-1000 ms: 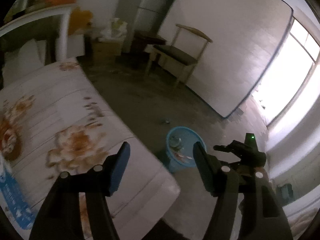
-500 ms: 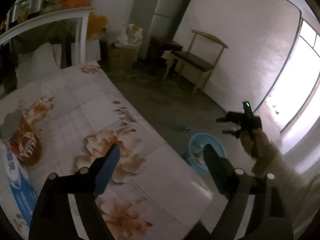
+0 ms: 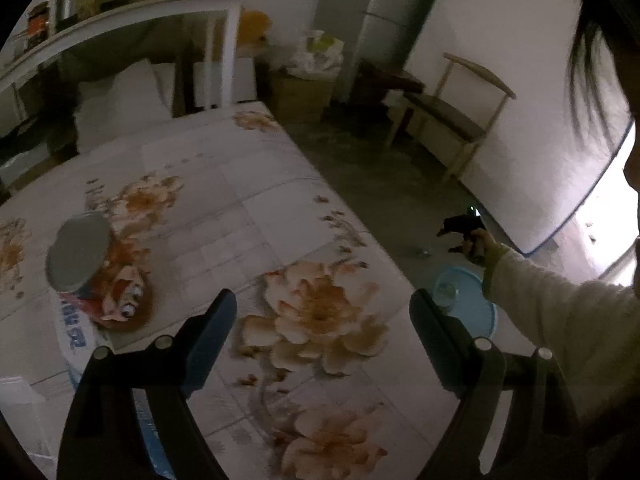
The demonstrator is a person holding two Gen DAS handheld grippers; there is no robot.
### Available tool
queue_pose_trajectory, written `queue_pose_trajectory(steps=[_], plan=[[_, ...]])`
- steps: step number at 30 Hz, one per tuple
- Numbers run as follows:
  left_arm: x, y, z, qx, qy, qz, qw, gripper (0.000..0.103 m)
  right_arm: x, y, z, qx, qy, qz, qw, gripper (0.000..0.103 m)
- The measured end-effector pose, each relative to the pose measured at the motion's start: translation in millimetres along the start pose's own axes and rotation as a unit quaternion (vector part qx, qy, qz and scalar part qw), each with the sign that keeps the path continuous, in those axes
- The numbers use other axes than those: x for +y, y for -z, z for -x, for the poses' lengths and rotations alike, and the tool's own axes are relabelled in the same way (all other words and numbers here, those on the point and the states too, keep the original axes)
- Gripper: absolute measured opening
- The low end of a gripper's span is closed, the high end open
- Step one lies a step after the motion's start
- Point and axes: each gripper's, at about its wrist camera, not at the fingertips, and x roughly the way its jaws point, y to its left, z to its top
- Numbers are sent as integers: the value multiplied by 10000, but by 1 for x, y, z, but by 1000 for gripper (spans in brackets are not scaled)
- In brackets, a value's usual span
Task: Collect trash
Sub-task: 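Lower the right tool to the floor and grasp the blue wrapper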
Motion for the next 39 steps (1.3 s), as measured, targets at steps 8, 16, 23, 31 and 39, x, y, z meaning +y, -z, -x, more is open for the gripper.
queue_pose_trajectory(steps=[8, 16, 23, 31, 39], plan=[[11, -5, -2, 53, -164, 312, 9994, 87, -19, -48, -56, 19, 79, -596, 9982, 50], [17, -16, -12, 189, -343, 494, 9980, 87, -38, -76, -101, -19, 270, -970, 9949, 44], [17, -21, -24, 433, -525, 471, 9966, 87, -33, -84, -133, -221, 574, -972, 9934, 39], [22, -24, -32, 500, -672, 582, 9948, 87, -37, -90, -169, -238, 987, -905, 9907, 22], [25, -25, -34, 509, -704, 577, 9945, 87, -44, -93, -185, -226, 917, -963, 9909, 3]])
